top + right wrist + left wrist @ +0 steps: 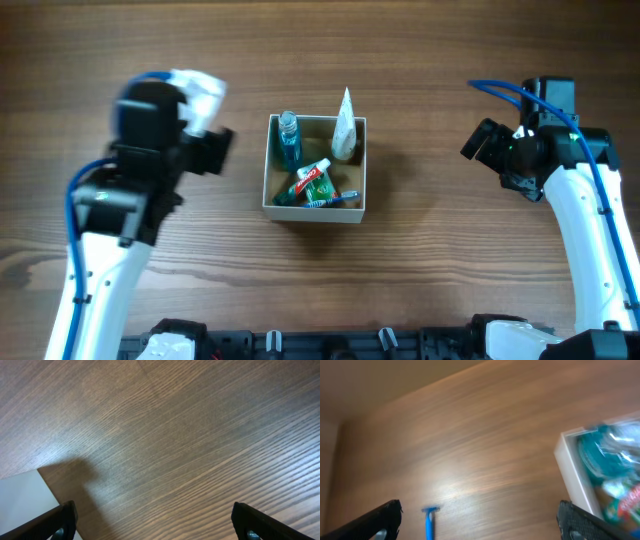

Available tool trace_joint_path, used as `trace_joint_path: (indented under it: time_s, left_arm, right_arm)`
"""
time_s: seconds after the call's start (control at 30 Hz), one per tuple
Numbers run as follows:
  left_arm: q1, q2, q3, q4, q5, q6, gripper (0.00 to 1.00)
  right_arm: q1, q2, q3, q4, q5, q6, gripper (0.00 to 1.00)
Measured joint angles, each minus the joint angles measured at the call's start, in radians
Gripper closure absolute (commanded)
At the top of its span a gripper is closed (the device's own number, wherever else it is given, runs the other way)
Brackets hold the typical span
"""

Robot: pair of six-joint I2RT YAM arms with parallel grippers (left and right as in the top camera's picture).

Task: Pack container
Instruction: 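Place the toothpaste tube into the box with the left gripper, then grasp the blue razor with the left gripper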

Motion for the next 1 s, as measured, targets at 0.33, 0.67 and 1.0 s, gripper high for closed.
trace_joint_path:
  time_s: [0.33, 0.67, 1.0]
  left_arm:
    - [0.594, 0.521, 0.000, 0.066, 0.045, -0.250, 0.00]
    - [0.593, 0.780, 0.000, 0.130, 0.098, -0.264, 0.04]
    - [0.593, 0.788, 0.001, 0.131, 0.159, -0.265, 0.70]
  right_arm:
    - [0.000, 0.000, 0.000, -0.002, 0.000, -0.026, 0.00]
    - [0.000, 0.000, 0.000, 0.005, 0.000, -0.026, 0.00]
    - [0.000, 0.000, 0.000, 0.005, 0.000, -0.026, 0.00]
